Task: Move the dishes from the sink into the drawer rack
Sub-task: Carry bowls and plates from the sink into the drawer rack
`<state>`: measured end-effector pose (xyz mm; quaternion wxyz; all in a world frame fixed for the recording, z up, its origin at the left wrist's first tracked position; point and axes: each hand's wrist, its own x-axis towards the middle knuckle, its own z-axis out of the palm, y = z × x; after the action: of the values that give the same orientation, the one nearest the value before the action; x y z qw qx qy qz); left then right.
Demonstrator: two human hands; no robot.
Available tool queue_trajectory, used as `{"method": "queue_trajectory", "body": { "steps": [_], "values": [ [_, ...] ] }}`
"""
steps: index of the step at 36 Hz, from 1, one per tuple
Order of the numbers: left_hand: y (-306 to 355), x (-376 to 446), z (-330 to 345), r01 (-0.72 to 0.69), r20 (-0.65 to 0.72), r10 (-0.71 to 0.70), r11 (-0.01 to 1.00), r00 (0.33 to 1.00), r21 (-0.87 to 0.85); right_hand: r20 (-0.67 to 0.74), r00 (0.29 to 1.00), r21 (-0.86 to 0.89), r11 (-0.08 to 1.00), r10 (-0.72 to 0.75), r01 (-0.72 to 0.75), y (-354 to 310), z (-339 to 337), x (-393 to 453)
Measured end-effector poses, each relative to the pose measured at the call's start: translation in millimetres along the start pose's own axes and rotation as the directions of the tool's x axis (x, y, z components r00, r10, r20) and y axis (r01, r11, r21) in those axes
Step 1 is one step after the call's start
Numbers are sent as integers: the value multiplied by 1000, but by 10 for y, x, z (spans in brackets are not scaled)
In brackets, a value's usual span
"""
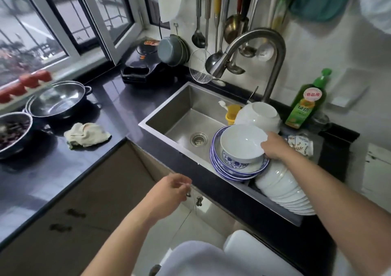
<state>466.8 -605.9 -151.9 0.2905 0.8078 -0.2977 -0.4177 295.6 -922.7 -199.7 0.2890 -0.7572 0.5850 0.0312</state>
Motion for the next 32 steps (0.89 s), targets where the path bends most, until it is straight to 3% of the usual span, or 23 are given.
{"method": "queue_trajectory", "body": {
  "steps": [3, 5, 7, 9, 11, 13, 16, 19, 22, 26, 29, 32],
  "values": [
    [2, -76, -2, 56, 32, -51, 983, 998, -177, -26, 998, 104, 993, -49, 51, 7, -149, -208],
    [18, -137, 25, 113, 77, -89, 900, 993, -420, -48, 996, 187, 979, -70, 77, -28, -185, -499],
    [71, -191, 100, 156, 120, -101, 697, 988, -700, -51, 993, 286, 951, -105, 115, -103, -103, -855],
    [121, -212, 201, 186, 158, -98, 468, 983, -864, -31, 990, 358, 923, -139, 141, -197, 88, -1171],
    [122, -209, 290, 202, 186, -78, 382, 979, -902, 23, 987, 350, 926, -161, 143, -335, 333, -1444],
    [61, -195, 349, 181, 130, -139, 466, 982, -866, 78, 984, 248, 959, -160, 136, -476, 595, -1673],
    [-148, -173, 395, 223, -27, -399, 567, 917, -793, 162, 972, 129, 980, -169, 149, -553, 958, -1946],
    [-340, -183, 454, 284, -30, -513, 523, 858, -804, 250, 943, 209, 963, -218, 168, -473, 1172, -1993],
    [-442, -179, 502, 280, -32, -568, 454, 823, -846, 360, 913, 479, 878, -191, -6, -349, 1116, -1841],
    [-451, -160, 457, 214, -42, -577, 369, 816, -905, 250, 962, 690, 677, 110, -257, -19, 870, -1401],
    [-408, -160, 398, 139, -91, -556, 357, 826, -924, 290, 926, 712, 592, 240, -377, 185, 644, -1058],
    [-378, -159, 386, 109, -112, -535, 365, 838, -925, 343, 909, 646, 642, 237, -412, 236, 467, -796]
  ]
}}
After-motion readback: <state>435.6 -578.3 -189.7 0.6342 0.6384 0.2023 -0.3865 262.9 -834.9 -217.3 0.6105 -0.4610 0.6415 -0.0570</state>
